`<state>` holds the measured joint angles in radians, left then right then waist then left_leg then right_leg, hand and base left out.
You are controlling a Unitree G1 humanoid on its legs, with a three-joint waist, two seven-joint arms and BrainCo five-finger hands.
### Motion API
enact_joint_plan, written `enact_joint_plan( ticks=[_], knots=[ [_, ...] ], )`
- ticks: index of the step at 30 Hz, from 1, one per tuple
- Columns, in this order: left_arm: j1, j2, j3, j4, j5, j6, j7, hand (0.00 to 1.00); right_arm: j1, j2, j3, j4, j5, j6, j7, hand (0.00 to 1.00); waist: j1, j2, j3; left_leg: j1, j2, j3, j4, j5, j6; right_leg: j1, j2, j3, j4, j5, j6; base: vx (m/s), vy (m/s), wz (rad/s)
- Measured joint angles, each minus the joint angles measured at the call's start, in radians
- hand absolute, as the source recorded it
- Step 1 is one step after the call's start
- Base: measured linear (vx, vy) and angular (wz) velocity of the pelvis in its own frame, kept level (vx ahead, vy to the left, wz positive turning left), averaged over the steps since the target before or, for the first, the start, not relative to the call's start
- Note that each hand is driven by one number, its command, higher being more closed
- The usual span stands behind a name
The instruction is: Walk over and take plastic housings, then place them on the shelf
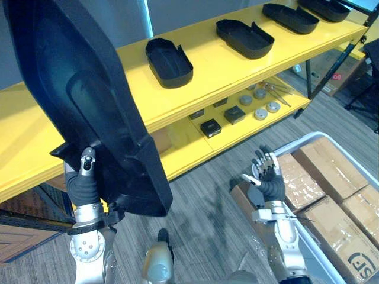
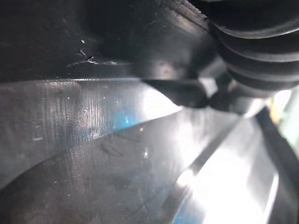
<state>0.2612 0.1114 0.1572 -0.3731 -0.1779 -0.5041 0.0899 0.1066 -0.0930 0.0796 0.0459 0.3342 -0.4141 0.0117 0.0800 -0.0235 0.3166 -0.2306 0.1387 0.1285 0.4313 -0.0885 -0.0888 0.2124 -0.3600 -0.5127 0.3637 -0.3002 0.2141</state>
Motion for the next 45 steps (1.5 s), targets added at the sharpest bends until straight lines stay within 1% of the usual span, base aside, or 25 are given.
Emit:
enact_joint_plan(
  ticks=[1, 2, 4, 5, 6, 7, 9, 12, 14, 15, 16, 17, 18, 20, 21, 24, 28, 32, 36, 38, 40, 42, 43, 44, 45],
  knots=[
    [0.0, 0.0, 0.006, 0.0, 0.003, 0.0, -0.002, 1.0, 0.0, 0.007, -0.004, -0.001, -0.004, 0.0, 0.001, 0.0, 0.001, -0.01, -0.001, 0.0, -0.007, 0.003, 0.001, -0.004, 0.002, 0.001, -0.006, 0.0, -0.004, -0.002, -0.004, 0.06, 0.098, 0.08],
    [0.0, 0.001, 0.029, -0.003, 0.039, 0.0, -0.005, 1.0, 0.008, 0.03, -0.013, -0.007, -0.004, 0.0, 0.006, 0.0, 0.003, -0.04, -0.011, 0.006, -0.038, 0.017, -0.006, -0.021, 0.029, 0.015, -0.027, -0.005, -0.019, 0.012, -0.044, 0.12, 0.129, 0.18],
    [-0.007, 0.002, 0.03, -0.003, 0.048, -0.001, -0.009, 1.0, 0.018, 0.023, -0.025, -0.026, -0.002, 0.0, 0.013, 0.0, -0.005, -0.039, -0.015, 0.009, -0.055, 0.005, -0.023, -0.028, 0.023, -0.031, -0.046, 0.052, 0.082, 0.067, -0.103, 0.15, 0.156, 0.33],
    [-0.009, 0.004, 0.03, -0.004, 0.041, -0.001, -0.022, 1.0, 0.02, 0.024, -0.031, -0.036, -0.002, -0.002, 0.016, 0.0, -0.011, -0.041, -0.018, 0.031, -0.066, -0.007, -0.067, -0.019, 0.029, -0.091, -0.053, 0.12, 0.175, 0.144, -0.162, 0.12, 0.161, 0.28],
    [-0.009, 0.007, 0.03, -0.007, 0.038, -0.001, -0.025, 1.0, 0.019, 0.026, -0.032, -0.038, -0.003, -0.005, 0.018, 0.0, -0.013, -0.043, -0.02, 0.048, -0.069, -0.01, -0.096, -0.012, 0.035, -0.118, -0.052, 0.156, 0.215, 0.198, -0.167, 0.2, 0.192, 0.27],
    [-0.015, 0.018, 0.028, -0.01, 0.039, -0.001, -0.023, 1.0, 0.021, 0.032, -0.032, -0.038, -0.005, -0.013, 0.033, 0.0, -0.019, -0.047, -0.024, 0.089, -0.073, -0.023, -0.157, 0.005, 0.042, -0.172, -0.049, 0.223, 0.294, 0.256, -0.134, 0.19, 0.123, 0.34],
    [-0.051, 0.039, 0.017, -0.008, 0.037, 0.004, -0.01, 1.0, 0.025, 0.039, -0.033, -0.046, -0.023, -0.025, 0.05, 0.0, -0.045, -0.042, -0.028, 0.131, -0.067, -0.072, -0.229, 0.033, 0.047, -0.233, 0.023, 0.268, 0.346, 0.098, -0.125, 0.24, 0.04, 0.59],
    [-0.115, 0.04, 0.009, -0.006, 0.035, 0.013, 0.011, 1.0, 0.025, 0.036, -0.066, -0.07, -0.035, -0.038, 0.073, 0.0, -0.065, -0.033, -0.033, 0.186, -0.064, -0.127, -0.28, 0.028, 0.048, -0.3, 0.12, 0.283, 0.232, 0.045, -0.18, 0.21, -0.04, 0.6],
    [-0.155, 0.039, -0.012, 0.009, 0.036, 0.019, 0.027, 1.0, 0.025, 0.023, -0.088, -0.082, -0.034, -0.058, 0.076, 0.0, -0.085, -0.021, -0.038, 0.178, -0.058, -0.178, -0.286, 0.024, 0.043, -0.351, 0.176, 0.37, 0.145, 0.044, -0.184, 0.16, -0.135, 0.86],
    [-0.175, 0.041, -0.028, 0.024, 0.039, 0.026, 0.037, 1.0, 0.028, 0.011, -0.106, -0.086, -0.033, -0.066, 0.08, 0.0, -0.098, -0.027, -0.043, 0.175, -0.062, -0.211, -0.279, 0.018, 0.017, -0.354, 0.21, 0.441, 0.038, 0.081, -0.161, 0.16, -0.251, 1.13],
    [-0.178, 0.054, -0.05, 0.034, 0.048, 0.033, 0.049, 1.0, 0.04, 0.006, -0.117, -0.097, -0.028, -0.071, 0.082, 0.0, -0.1, -0.052, -0.058, 0.166, -0.092, -0.246, -0.264, -0.005, -0.017, -0.351, 0.197, 0.483, -0.038, 0.183, -0.09, 0.13, -0.246, 1.02],
    [-0.175, 0.039, -0.062, 0.049, 0.065, 0.035, 0.054, 1.0, 0.041, -0.007, -0.12, -0.095, -0.025, -0.071, 0.084, 0.0, -0.101, -0.033, -0.068, 0.161, -0.084, -0.267, -0.249, -0.015, -0.027, -0.343, 0.2, 0.455, -0.028, 0.169, -0.094, 0.21, -0.304, 0.8],
    [-0.149, 0.025, -0.089, 0.052, 0.09, 0.047, 0.057, 1.0, 0.038, -0.043, -0.126, -0.098, -0.023, -0.071, 0.094, 0.0, -0.097, 0.012, -0.096, 0.153, -0.048, -0.285, -0.242, -0.021, -0.036, -0.317, 0.23, 0.416, -0.065, 0.168, -0.108, 0.25, -0.237, 0.54],
    [-0.129, 0.025, -0.1, 0.05, 0.116, 0.048, 0.054, 1.0, 0.004, -0.094, -0.126, -0.101, -0.013, -0.071, 0.103, 0.0, -0.092, 0.059, -0.124, 0.157, -0.011, -0.282, -0.252, -0.01, -0.053, -0.281, 0.265, 0.375, -0.093, 0.176, -0.125, 0.28, -0.225, 0.5],
    [-0.129, 0.022, -0.096, 0.046, 0.114, 0.048, 0.056, 1.0, -0.025, -0.106, -0.128, -0.102, -0.003, -0.072, 0.101, 0.0, -0.09, 0.071, -0.132, 0.169, 0.0, -0.281, -0.258, -0.001, -0.058, -0.26, 0.276, 0.362, -0.094, 0.172, -0.132, 0.16, -0.139, 0.37],
    [-0.129, 0.016, -0.093, 0.036, 0.107, 0.04, 0.057, 1.0, -0.042, -0.105, -0.138, -0.113, -0.001, -0.075, 0.095, 0.0, -0.088, 0.07, -0.132, 0.188, -0.002, -0.279, -0.257, 0.01, -0.052, -0.223, 0.274, 0.337, -0.097, 0.16, -0.15, 0.09, -0.073, 0.3],
    [-0.153, -0.01, -0.104, 0.036, 0.095, 0.015, 0.044, 1.0, -0.032, -0.085, -0.17, -0.151, 0.007, -0.083, 0.064, 0.0, -0.096, 0.056, -0.13, 0.175, -0.033, -0.166, -0.264, 0.068, 0.001, -0.177, 0.232, 0.26, -0.119, 0.142, -0.148, 0.03, -0.036, 0.58],
    [-0.143, -0.025, -0.122, 0.036, 0.094, 0.01, 0.045, 1.0, -0.029, -0.042, -0.187, -0.152, 0.007, -0.085, 0.052, 0.0, -0.093, 0.06, -0.129, 0.205, -0.058, -0.171, -0.36, 0.134, 0.014, -0.154, 0.206, 0.201, -0.111, 0.12, -0.145, -0.05, 0.013, 0.5],
    [-0.064, -0.052, -0.095, 0.026, 0.063, 0.008, 0.045, 1.0, -0.01, -0.005, -0.177, -0.15, 0.026, -0.086, 0.076, 0.0, -0.09, 0.065, -0.133, 0.243, -0.066, -0.171, -0.394, 0.131, 0.017, -0.121, 0.19, 0.156, -0.09, 0.079, -0.131, -0.1, 0.005, 0.35],
    [-0.032, -0.058, -0.066, 0.016, 0.029, 0.007, 0.038, 1.0, 0.006, 0.004, -0.169, -0.139, 0.035, -0.084, 0.077, 0.0, -0.08, 0.063, -0.133, 0.227, -0.072, -0.142, -0.389, 0.104, 0.061, -0.127, 0.18, 0.152, -0.065, 0.073, -0.124, -0.07, 0.025, 0.22],
    [-0.012, -0.086, -0.051, 0.013, -0.022, -0.003, 0.015, 1.0, 0.025, 0.003, -0.172, -0.132, 0.034, -0.085, 0.069, 0.0, -0.084, 0.051, -0.136, 0.217, -0.063, 0.022, -0.381, 0.045, 0.168, -0.125, 0.122, 0.108, -0.032, 0.08, -0.114, 0.0, 0.049, 0.61],
    [-0.02, -0.089, -0.061, 0.012, -0.021, -0.026, 0.013, 1.0, 0.024, -0.01, -0.189, -0.13, 0.034, -0.085, 0.05, 0.0, -0.096, 0.048, -0.136, 0.18, -0.053, 0.098, -0.325, 0.028, 0.198, -0.134, 0.072, 0.075, 0.003, 0.07, -0.112, 0.02, 0.149, 0.78],
    [-0.029, -0.088, -0.072, 0.007, -0.015, -0.038, 0.007, 1.0, 0.018, -0.017, -0.208, -0.123, 0.036, -0.086, 0.038, 0.0, -0.097, 0.054, -0.136, 0.152, -0.06, 0.135, -0.264, 0.134, 0.206, -0.146, 0.027, 0.07, 0.059, 0.036, -0.096, 0.0, 0.16, 0.85],
    [-0.04, -0.086, -0.076, 0.01, -0.012, -0.042, 0.007, 1.0, -0.008, -0.022, -0.218, -0.088, 0.05, -0.089, 0.03, 0.0, -0.108, 0.023, -0.126, 0.135, -0.121, 0.114, -0.221, 0.223, 0.079, -0.144, -0.042, 0.069, 0.109, -0.001, -0.08, -0.01, 0.117, 0.74],
    [-0.046, -0.09, -0.083, 0.012, -0.012, -0.042, 0.011, 1.0, -0.022, -0.023, -0.221, -0.072, 0.06, -0.091, 0.03, 0.0, -0.117, 0.016, -0.125, 0.12, -0.147, 0.087, -0.207, 0.244, 0.084, -0.144, -0.075, 0.083, 0.112, 0.0, -0.085, -0.02, 0.173, 0.44]
  ],
)
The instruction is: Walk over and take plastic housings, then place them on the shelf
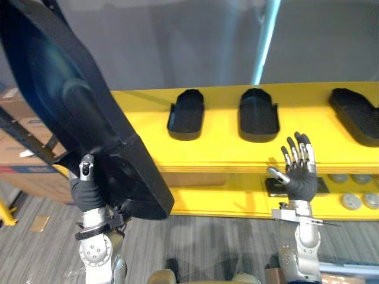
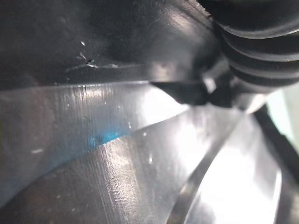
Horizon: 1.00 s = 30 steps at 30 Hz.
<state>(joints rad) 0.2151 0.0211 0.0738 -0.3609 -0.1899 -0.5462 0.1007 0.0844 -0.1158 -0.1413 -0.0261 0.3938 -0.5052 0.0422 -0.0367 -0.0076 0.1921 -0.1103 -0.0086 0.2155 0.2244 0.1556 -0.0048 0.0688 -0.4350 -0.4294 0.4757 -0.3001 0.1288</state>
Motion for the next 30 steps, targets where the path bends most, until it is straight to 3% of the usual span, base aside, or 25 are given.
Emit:
enact_joint_plan(
  ticks=[1, 2, 3, 4, 5, 6, 7, 8, 10, 11, 14, 15, 19, 25, 30],
  knots=[
    [-0.004, -0.006, -0.007, -0.002, 0.001, -0.008, 0.011, 1.0, -0.034, 0.003, 0.009, 0.024, 0.021, -0.003, 0.003, 0.0, 0.006, 0.003, 0.001, -0.018, -0.005, -0.013, 0.056, -0.046, 0.046, -0.007, -0.032, 0.017, -0.005, 0.025, 0.038, -0.03, 0.208, -0.03],
    [-0.008, -0.006, -0.008, 0.0, 0.014, -0.017, 0.03, 1.0, -0.072, 0.004, 0.034, 0.054, 0.026, -0.018, 0.002, 0.0, 0.007, 0.051, 0.003, -0.027, 0.058, -0.009, 0.17, -0.134, 0.047, -0.005, -0.024, 0.025, -0.003, 0.031, 0.051, -0.03, 0.21, -0.22],
    [-0.013, -0.006, -0.009, 0.003, 0.023, -0.017, 0.035, 1.0, -0.079, 0.003, 0.049, 0.063, 0.026, -0.026, 0.002, 0.0, 0.004, 0.073, 0.003, -0.023, 0.086, -0.009, 0.21, -0.175, 0.032, -0.001, -0.022, 0.029, -0.004, 0.034, 0.062, -0.04, 0.198, -0.3],
    [-0.024, -0.001, -0.008, 0.011, 0.042, -0.021, 0.032, 1.0, -0.086, 0.004, 0.086, 0.077, 0.023, -0.041, -0.003, 0.0, 0.0, 0.105, 0.003, -0.003, 0.127, -0.007, 0.249, -0.24, 0.001, 0.014, -0.026, 0.042, -0.009, 0.04, 0.09, -0.04, 0.368, -0.15],
    [-0.039, 0.012, -0.009, 0.023, 0.042, -0.02, 0.016, 1.0, -0.084, 0.008, 0.123, 0.081, 0.012, -0.042, -0.025, 0.0, -0.004, 0.118, -0.001, 0.016, 0.135, -0.013, 0.247, -0.299, -0.079, 0.022, -0.039, 0.047, -0.015, 0.052, 0.115, -0.03, 0.468, -0.1],
    [-0.049, 0.02, -0.008, 0.029, 0.042, -0.018, 0.007, 1.0, -0.083, 0.015, 0.133, 0.085, -0.002, -0.045, -0.035, 0.0, -0.004, 0.118, -0.001, 0.023, 0.13, -0.009, 0.246, -0.337, -0.114, 0.024, -0.044, 0.051, -0.02, 0.061, 0.129, 0.02, 0.518, 0.07],
    [-0.071, 0.047, -0.007, 0.047, 0.04, -0.015, -0.007, 1.0, -0.083, 0.043, 0.151, 0.095, -0.015, -0.048, -0.049, 0.0, 0.002, 0.103, 0.008, 0.019, 0.115, -0.002, 0.261, -0.393, -0.105, 0.041, -0.05, 0.057, -0.038, 0.082, 0.136, 0.05, 0.411, 0.05],
    [-0.077, 0.073, -0.005, 0.066, 0.038, 0.002, -0.017, 1.0, -0.075, 0.07, 0.173, 0.105, -0.016, -0.049, -0.05, 0.0, 0.013, 0.083, 0.017, 0.018, 0.105, 0.001, 0.265, -0.405, -0.089, 0.051, -0.049, 0.058, -0.069, 0.124, 0.086, 0.05, 0.385, 0.05],
    [-0.076, 0.103, -0.006, 0.081, 0.031, 0.043, -0.036, 1.0, -0.06, 0.096, 0.226, 0.106, -0.027, -0.049, -0.041, 0.0, 0.028, 0.058, 0.013, 0.004, 0.099, -0.011, 0.224, -0.397, -0.073, 0.024, -0.007, 0.085, -0.096, 0.145, 0.018, 0.03, 0.277, 0.22],
    [-0.077, 0.116, -0.006, 0.086, 0.029, 0.063, -0.039, 1.0, -0.06, 0.103, 0.26, 0.101, -0.049, -0.049, -0.04, 0.0, 0.025, 0.041, 0.007, 0.006, 0.094, -0.038, 0.172, -0.371, -0.061, 0.023, 0.068, 0.133, -0.127, 0.129, 0.041, 0.04, 0.185, 0.54],
    [-0.095, 0.127, -0.018, 0.088, 0.03, 0.079, -0.038, 1.0, -0.063, 0.094, 0.276, 0.012, -0.097, -0.053, -0.043, 0.0, 0.018, 0.023, -0.003, 0.018, 0.057, -0.107, 0.024, -0.28, -0.047, 0.009, 0.219, 0.173, -0.242, 0.106, 0.019, 0.05, 0.075, 0.89],
    [-0.097, 0.123, -0.018, 0.089, 0.031, 0.081, -0.036, 1.0, -0.068, 0.085, 0.276, 0.002, -0.099, -0.056, -0.043, 0.0, 0.017, 0.026, -0.003, 0.02, 0.048, -0.116, 0.008, -0.269, -0.044, 0.006, 0.234, 0.191, -0.254, 0.111, 0.005, 0.07, 0.02, 0.69],
    [-0.088, 0.115, -0.034, 0.086, 0.044, 0.113, -0.003, 1.0, -0.095, 0.045, 0.261, -0.007, -0.084, -0.04, -0.036, 0.0, 0.022, 0.058, -0.011, 0.003, 0.031, -0.152, -0.015, -0.235, -0.042, 0.016, 0.248, 0.192, -0.281, 0.131, 0.002, 0.13, -0.015, 0.3],
    [-0.086, 0.097, -0.037, 0.085, 0.113, 0.143, 0.017, 1.0, -0.089, 0.022, 0.213, -0.057, -0.084, -0.029, 0.0, 0.0, 0.02, 0.05, -0.007, 0.074, 0.039, -0.154, -0.141, -0.174, -0.056, 0.037, 0.263, 0.211, -0.276, 0.124, -0.013, 0.05, -0.063, 0.1],
    [-0.142, 0.124, 0.001, 0.103, 0.243, 0.205, 0.097, 1.0, -0.082, 0.019, 0.212, -0.09, -0.084, -0.029, -0.001, 0.0, 0.015, 0.045, -0.004, 0.093, 0.045, -0.12, -0.209, -0.144, -0.062, 0.006, 0.266, 0.25, -0.275, 0.12, -0.021, -0.03, -0.009, -0.16]
  ],
)
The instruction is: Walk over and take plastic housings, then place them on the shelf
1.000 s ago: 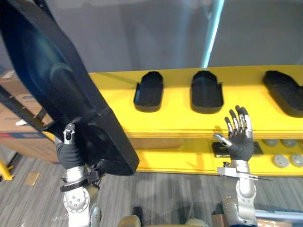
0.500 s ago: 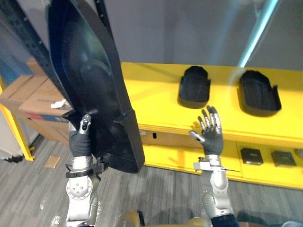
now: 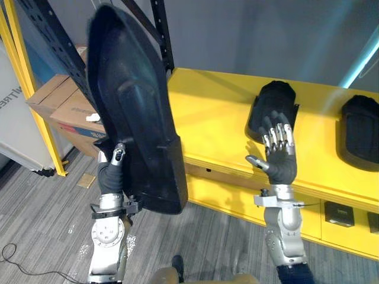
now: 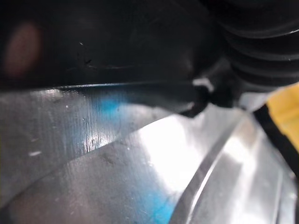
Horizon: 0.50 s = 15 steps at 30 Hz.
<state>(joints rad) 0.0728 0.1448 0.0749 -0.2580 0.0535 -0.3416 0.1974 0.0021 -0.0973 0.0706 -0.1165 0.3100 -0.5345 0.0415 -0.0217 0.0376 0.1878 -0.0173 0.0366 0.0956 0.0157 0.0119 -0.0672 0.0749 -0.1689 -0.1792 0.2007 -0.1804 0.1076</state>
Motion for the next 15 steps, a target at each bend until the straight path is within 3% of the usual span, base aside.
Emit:
enact_joint_plan(
  ticks=[7, 10, 15],
  knots=[
    [-0.313, 0.196, 0.092, 0.428, 0.124, 0.174, 0.217, 1.0, 0.062, -0.004, 0.03, -0.117, 0.001, 0.042, 0.007, 0.0, -0.055, 0.007, 0.034, 0.034, 0.003, 0.075, -0.075, 0.038, 0.002, -0.055, 0.008, 0.08, 0.021, 0.003, 0.005, -0.07, 0.03, -0.28],
    [-0.407, 0.259, 0.107, 0.568, 0.119, 0.209, 0.237, 1.0, 0.082, -0.025, 0.043, -0.118, 0.02, 0.073, 0.043, 0.0, -0.086, 0.011, 0.05, 0.033, 0.004, 0.09, -0.093, 0.055, 0.003, -0.082, 0.01, 0.102, 0.04, 0.004, 0.007, -0.04, 0.013, -0.17],
    [-0.582, 0.34, 0.105, 0.763, 0.043, 0.214, 0.23, 1.0, 0.093, -0.065, 0.071, -0.149, 0.071, 0.088, 0.094, 0.0, -0.115, 0.033, 0.089, 0.034, 0.003, 0.126, -0.09, 0.057, 0.003, -0.13, 0.009, 0.146, 0.095, -0.007, 0.006, 0.0, -0.008, -0.23]
  ],
)
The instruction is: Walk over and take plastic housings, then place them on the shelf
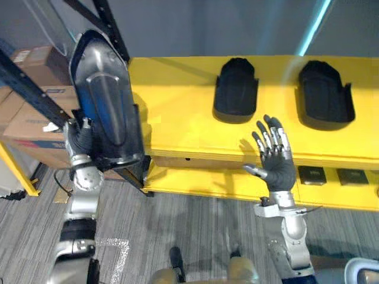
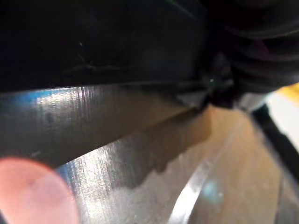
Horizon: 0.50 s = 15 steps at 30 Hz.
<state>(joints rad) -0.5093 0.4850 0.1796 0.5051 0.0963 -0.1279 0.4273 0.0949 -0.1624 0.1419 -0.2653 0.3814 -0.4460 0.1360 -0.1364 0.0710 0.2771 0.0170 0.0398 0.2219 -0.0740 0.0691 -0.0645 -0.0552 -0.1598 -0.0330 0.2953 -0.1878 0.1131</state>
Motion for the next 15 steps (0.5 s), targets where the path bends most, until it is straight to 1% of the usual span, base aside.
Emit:
enact_joint_plan(
  ticks=[1, 2, 3, 4, 6, 8, 9, 11, 12, 13, 14, 15],
  knots=[
    [-0.03, 0.024, 0.001, 0.034, -0.035, 0.0, -0.002, 1.0, -0.004, -0.01, 0.019, -0.018, 0.004, 0.013, 0.007, 0.0, -0.014, 0.005, 0.012, 0.0, -0.002, 0.008, 0.0, 0.0, 0.0, -0.015, -0.002, 0.011, 0.018, -0.008, 0.0, -0.02, -0.015, -0.17],
    [-0.045, 0.033, 0.001, 0.057, -0.049, 0.001, -0.007, 1.0, -0.001, -0.016, 0.028, -0.028, 0.009, 0.019, 0.012, 0.0, -0.021, 0.009, 0.016, 0.0, -0.002, 0.009, 0.0, 0.0, 0.0, -0.018, -0.002, 0.012, 0.026, -0.011, -0.001, -0.01, -0.024, -0.11],
    [-0.074, 0.053, 0.0, 0.108, -0.072, 0.006, -0.023, 1.0, 0.005, -0.029, 0.056, -0.037, 0.011, 0.031, 0.019, 0.0, -0.042, 0.012, 0.018, 0.001, -0.003, 0.01, 0.001, 0.0, 0.0, -0.026, -0.003, 0.015, 0.042, -0.021, -0.001, -0.01, -0.029, -0.05],
    [-0.085, 0.062, 0.0, 0.123, -0.088, 0.011, -0.034, 1.0, 0.008, -0.035, 0.067, -0.04, 0.012, 0.033, 0.02, 0.0, -0.048, 0.013, 0.019, 0.001, -0.003, 0.015, 0.001, 0.0, 0.0, -0.033, -0.003, 0.02, 0.052, -0.026, -0.001, 0.0, -0.051, -0.14],
    [-0.121, 0.067, 0.0, 0.15, -0.116, 0.039, -0.059, 1.0, 0.016, -0.05, 0.095, -0.054, 0.016, 0.038, 0.027, 0.0, -0.051, 0.021, 0.029, 0.002, -0.001, 0.037, 0.002, 0.0, 0.0, -0.053, 0.0, 0.038, 0.075, -0.035, -0.002, -0.01, -0.052, -0.2],
    [-0.157, 0.07, 0.0, 0.171, -0.149, 0.056, -0.086, 1.0, 0.016, -0.065, 0.117, -0.081, 0.042, 0.059, 0.041, 0.0, -0.072, 0.029, 0.06, 0.002, -0.001, 0.04, 0.008, 0.0, 0.0, -0.059, -0.001, 0.041, 0.093, -0.043, -0.003, -0.03, -0.043, -0.07],
    [-0.166, 0.076, -0.001, 0.179, -0.158, 0.063, -0.094, 1.0, 0.015, -0.067, 0.126, -0.087, 0.054, 0.062, 0.046, 0.0, -0.074, 0.029, 0.067, -0.001, -0.001, 0.046, 0.01, 0.0, 0.0, -0.068, -0.002, 0.045, 0.102, -0.046, -0.004, -0.06, -0.027, -0.19],
    [-0.197, 0.103, 0.001, 0.216, -0.185, 0.095, -0.126, 1.0, 0.019, -0.083, 0.16, -0.125, 0.08, 0.081, 0.071, 0.0, -0.082, 0.031, 0.092, -0.018, 0.001, 0.073, 0.016, 0.0, 0.0, -0.108, -0.003, 0.068, 0.131, -0.054, -0.003, -0.06, -0.029, -0.21],
    [-0.205, 0.106, 0.001, 0.226, -0.195, 0.105, -0.134, 1.0, 0.02, -0.088, 0.168, -0.132, 0.083, 0.085, 0.078, 0.0, -0.085, 0.031, 0.092, -0.025, 0.001, 0.082, 0.015, 0.0, 0.0, -0.121, -0.004, 0.071, 0.14, -0.057, -0.003, -0.05, -0.032, -0.05],
    [-0.217, 0.11, 0.004, 0.241, -0.208, 0.12, -0.152, 1.0, 0.018, -0.096, 0.186, -0.15, 0.095, 0.104, 0.086, 0.0, -0.091, 0.03, 0.094, -0.038, 0.001, 0.095, 0.017, 0.0, 0.0, -0.141, -0.004, 0.077, 0.154, -0.059, -0.004, -0.03, -0.026, -0.07],
    [-0.227, 0.11, 0.003, 0.254, -0.208, 0.14, -0.174, 1.0, 0.018, -0.101, 0.203, -0.168, 0.104, 0.111, 0.092, 0.0, -0.092, 0.031, 0.096, -0.046, 0.002, 0.103, 0.018, 0.0, -0.001, -0.156, -0.003, 0.085, 0.162, -0.059, -0.004, -0.02, -0.021, -0.08],
    [-0.23, 0.11, 0.003, 0.259, -0.208, 0.153, -0.182, 1.0, 0.017, -0.103, 0.21, -0.175, 0.109, 0.115, 0.097, 0.0, -0.094, 0.032, 0.097, -0.051, 0.002, 0.107, 0.02, 0.0, -0.001, -0.161, -0.003, 0.088, 0.163, -0.059, -0.005, -0.01, -0.016, -0.07]
  ],
)
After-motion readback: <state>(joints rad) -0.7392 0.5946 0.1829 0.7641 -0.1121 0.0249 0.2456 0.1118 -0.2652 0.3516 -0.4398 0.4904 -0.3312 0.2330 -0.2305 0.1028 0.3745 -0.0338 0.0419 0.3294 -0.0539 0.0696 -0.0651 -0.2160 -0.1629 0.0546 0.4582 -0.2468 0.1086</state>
